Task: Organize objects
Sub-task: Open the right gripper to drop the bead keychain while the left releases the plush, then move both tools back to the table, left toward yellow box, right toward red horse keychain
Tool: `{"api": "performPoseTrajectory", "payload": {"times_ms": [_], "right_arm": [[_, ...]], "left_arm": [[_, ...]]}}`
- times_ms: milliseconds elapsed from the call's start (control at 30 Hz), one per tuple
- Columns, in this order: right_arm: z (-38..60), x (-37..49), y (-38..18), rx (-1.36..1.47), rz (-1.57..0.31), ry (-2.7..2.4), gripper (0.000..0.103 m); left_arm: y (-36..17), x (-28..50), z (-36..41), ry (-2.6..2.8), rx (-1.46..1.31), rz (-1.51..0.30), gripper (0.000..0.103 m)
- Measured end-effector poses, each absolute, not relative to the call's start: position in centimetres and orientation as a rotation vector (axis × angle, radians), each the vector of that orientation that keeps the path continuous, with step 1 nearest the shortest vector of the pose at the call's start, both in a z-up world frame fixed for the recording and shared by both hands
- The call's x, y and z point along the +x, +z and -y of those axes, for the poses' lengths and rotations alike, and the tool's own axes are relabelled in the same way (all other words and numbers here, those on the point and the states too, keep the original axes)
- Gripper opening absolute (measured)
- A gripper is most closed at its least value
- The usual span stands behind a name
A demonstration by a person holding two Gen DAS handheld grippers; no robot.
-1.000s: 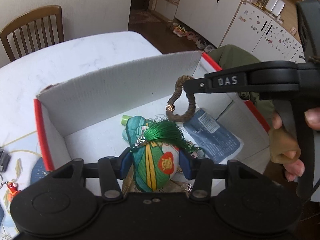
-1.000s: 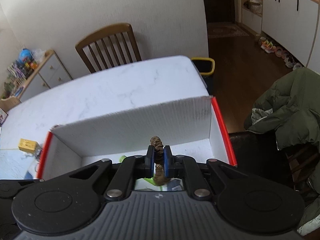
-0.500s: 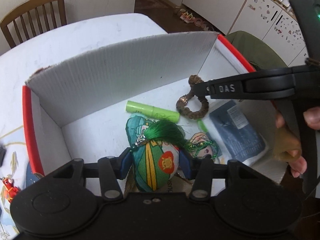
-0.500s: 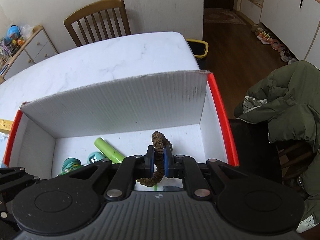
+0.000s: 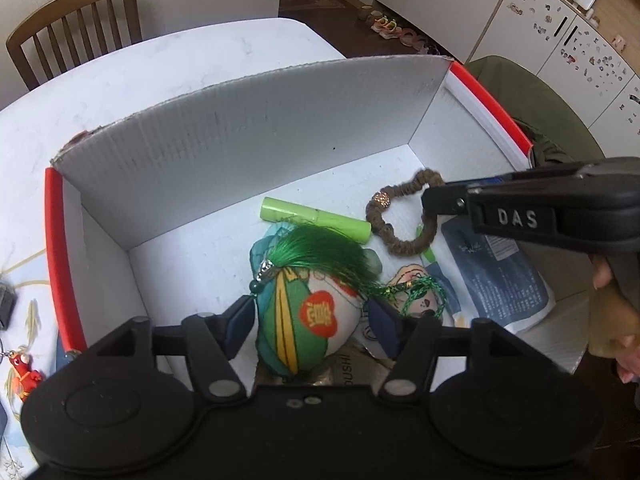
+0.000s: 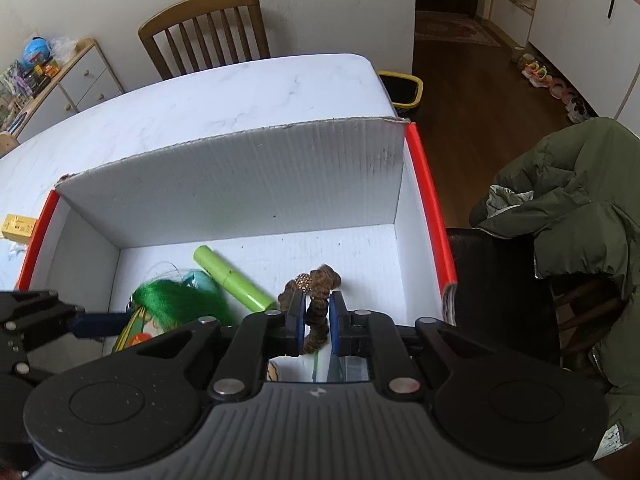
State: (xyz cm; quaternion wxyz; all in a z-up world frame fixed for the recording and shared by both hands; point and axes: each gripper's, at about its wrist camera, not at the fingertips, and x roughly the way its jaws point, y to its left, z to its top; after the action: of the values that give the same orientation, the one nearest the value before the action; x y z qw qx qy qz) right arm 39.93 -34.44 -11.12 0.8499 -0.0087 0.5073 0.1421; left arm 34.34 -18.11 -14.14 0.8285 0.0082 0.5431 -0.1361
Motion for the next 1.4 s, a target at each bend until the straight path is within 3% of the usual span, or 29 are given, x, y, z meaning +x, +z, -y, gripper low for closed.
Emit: {"api": "performPoseTrajectory", "payload": {"times_ms": [167,300,367,1300,1400], "right_arm": [[35.0,39.1,-10.7,-0.007,-1.071,0.316,0.012],[35.5,38.2,-10.4,-0.009,-1.066,0.328,0.012],[35.6,37.8,-10.2,-0.01,-1.066,0.321,0.012],[35.0,28.9,-3.6,0.056,-0.825,0.444,0.012],[33.9,27.8,-2.9,0.059,-0.804,0.465,0.012]], "left_arm": [[-13.6,33.9,18.1,-0.281,0.019,-1.131,0.077],[-12.9,33.4,18.1,-0.29,0.016,-1.111,0.08],[-12.6,33.0,18.1,-0.288,0.026,-1.097,0.088],[-3.4,24.6,13.7,-0.281,0.005,-0.782,0.093],[-2.6,23.4,12.1,-0.276,-0.004,-0.756,0.097]]}}
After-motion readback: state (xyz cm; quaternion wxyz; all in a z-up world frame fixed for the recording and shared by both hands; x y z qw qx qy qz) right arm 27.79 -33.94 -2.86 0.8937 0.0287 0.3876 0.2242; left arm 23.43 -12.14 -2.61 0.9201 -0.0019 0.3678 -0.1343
